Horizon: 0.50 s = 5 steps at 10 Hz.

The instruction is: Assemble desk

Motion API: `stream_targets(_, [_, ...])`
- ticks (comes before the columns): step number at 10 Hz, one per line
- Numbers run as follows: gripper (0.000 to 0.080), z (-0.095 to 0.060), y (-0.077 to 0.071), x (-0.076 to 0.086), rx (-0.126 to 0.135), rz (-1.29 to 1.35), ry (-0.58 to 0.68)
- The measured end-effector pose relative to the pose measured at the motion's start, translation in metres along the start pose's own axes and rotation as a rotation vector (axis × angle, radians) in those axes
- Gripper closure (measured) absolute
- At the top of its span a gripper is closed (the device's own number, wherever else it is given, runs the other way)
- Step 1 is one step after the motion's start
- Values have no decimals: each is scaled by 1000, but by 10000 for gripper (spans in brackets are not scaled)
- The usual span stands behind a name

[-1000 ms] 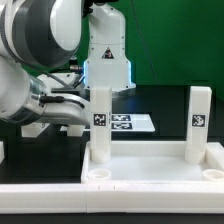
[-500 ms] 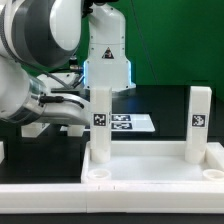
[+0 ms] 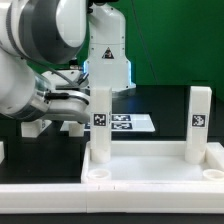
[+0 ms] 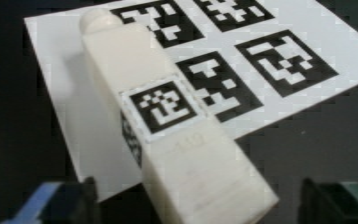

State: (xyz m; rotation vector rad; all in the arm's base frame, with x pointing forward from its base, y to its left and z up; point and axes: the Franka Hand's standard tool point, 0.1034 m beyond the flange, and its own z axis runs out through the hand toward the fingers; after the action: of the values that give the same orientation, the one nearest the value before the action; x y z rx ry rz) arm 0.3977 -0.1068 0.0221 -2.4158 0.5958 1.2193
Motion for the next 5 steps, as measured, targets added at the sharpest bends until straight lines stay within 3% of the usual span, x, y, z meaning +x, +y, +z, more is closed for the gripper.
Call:
stream_targets(1, [170, 2, -1, 0, -1, 0, -2])
stream_targets(5, [151, 9, -3, 2, -9, 0, -3])
